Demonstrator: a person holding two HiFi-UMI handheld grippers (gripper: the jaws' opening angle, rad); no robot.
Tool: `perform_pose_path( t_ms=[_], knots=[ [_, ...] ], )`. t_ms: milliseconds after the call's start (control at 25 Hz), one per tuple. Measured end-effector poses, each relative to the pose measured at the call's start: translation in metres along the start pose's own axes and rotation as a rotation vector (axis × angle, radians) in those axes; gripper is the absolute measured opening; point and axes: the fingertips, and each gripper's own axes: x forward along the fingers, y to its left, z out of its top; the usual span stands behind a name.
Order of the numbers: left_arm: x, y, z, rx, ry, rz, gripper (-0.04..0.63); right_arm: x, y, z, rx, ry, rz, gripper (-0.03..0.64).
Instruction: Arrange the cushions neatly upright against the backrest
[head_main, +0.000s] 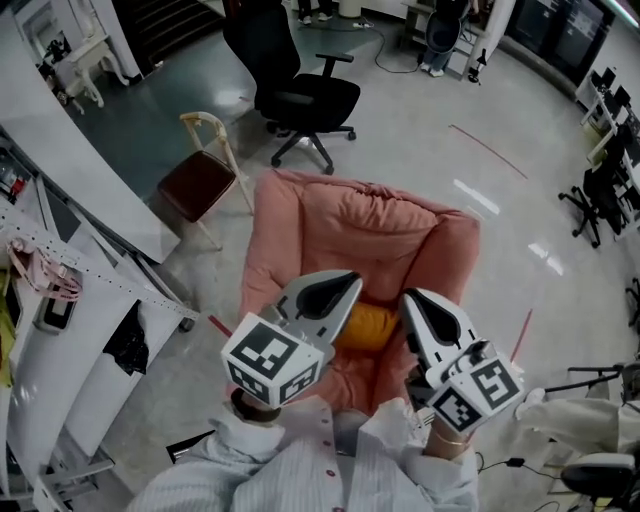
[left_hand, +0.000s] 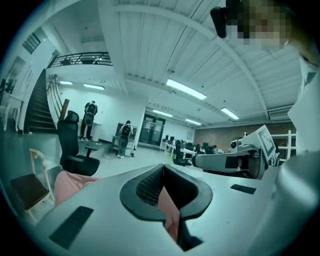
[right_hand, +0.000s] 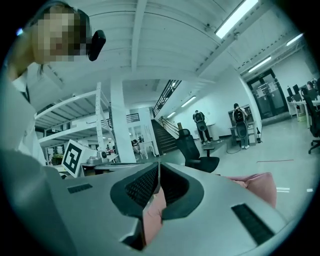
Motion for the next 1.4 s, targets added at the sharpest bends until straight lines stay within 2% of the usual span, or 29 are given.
perform_pose_path(
  t_ms=[400,960,1400],
  knots=[
    [-0.001,0.003,0.028,0.057,-0.05,-0.013,0.012,0.022,0.012,0.01,-0.009,0.005,0.093,0.014],
    [-0.009,0.002,0.029,0.068,-0.063,-0.021,0.012,0.022,0.025,0.023,-0.028,-0.009,0.11,0.012],
    [-0.02,0.003,0.027,0.061,-0.066,-0.009,0.012,0.021,0.033,0.017,-0.021,0.004,0.116,0.012]
  ],
)
